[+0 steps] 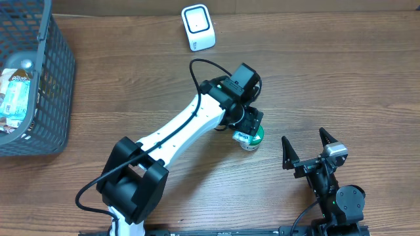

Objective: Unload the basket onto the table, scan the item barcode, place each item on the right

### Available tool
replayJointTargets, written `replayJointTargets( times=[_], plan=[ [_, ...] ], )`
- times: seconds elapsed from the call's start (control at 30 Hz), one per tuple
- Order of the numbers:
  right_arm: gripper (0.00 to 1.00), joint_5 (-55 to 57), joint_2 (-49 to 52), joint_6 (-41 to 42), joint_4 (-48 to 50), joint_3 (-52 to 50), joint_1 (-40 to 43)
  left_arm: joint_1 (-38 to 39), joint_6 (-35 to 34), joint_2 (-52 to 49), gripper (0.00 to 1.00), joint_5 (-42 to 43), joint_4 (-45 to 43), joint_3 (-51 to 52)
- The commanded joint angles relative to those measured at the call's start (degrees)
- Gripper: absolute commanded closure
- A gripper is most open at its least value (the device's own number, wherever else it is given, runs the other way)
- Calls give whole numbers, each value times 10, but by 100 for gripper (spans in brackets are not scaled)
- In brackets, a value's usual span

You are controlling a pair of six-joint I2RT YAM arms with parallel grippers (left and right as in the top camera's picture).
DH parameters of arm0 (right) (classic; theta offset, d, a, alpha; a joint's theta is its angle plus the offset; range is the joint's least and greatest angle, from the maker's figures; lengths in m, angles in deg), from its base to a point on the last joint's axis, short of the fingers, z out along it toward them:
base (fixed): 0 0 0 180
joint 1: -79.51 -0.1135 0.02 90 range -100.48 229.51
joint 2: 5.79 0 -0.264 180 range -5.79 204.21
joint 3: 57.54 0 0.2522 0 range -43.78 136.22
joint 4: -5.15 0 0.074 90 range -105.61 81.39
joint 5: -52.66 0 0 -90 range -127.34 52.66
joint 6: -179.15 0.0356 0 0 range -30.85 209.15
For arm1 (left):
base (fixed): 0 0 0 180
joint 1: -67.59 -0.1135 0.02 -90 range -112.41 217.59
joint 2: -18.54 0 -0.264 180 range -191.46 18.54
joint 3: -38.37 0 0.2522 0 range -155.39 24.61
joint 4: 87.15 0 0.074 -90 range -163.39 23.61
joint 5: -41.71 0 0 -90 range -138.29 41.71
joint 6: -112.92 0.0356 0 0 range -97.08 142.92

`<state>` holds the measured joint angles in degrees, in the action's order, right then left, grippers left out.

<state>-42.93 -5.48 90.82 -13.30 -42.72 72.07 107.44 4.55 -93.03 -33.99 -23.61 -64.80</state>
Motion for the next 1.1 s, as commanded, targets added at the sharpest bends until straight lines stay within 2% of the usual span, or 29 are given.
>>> replayJointTargets(
  times=[0.0, 0.13, 0.23, 0.3, 0.4, 0.7, 1.07],
  plan=[
    [0, 3, -2, -2, 3, -6, 1, -27, 40, -10, 21, 73, 4, -15],
    [0, 3, -2, -2, 3, -6, 1, -54, 87, -10, 24, 168, 9, -15],
    [0, 3, -2, -2, 3, -6, 1, -66, 109, -10, 32, 201, 16, -15],
    [0, 3, -2, -2, 3, -6, 1, -68, 112, -10, 38, 203, 20, -15],
    [0, 3, -2, -2, 3, -6, 1, -64, 123, -10, 41, 202, 25, -15],
    [0, 3, -2, -2, 3, -6, 1, -61, 126, -10, 41, 188, 46, -15],
    [0, 3, -2, -2, 3, -6, 1, -50, 124, -11, 48, 159, 59, -7]
  ],
)
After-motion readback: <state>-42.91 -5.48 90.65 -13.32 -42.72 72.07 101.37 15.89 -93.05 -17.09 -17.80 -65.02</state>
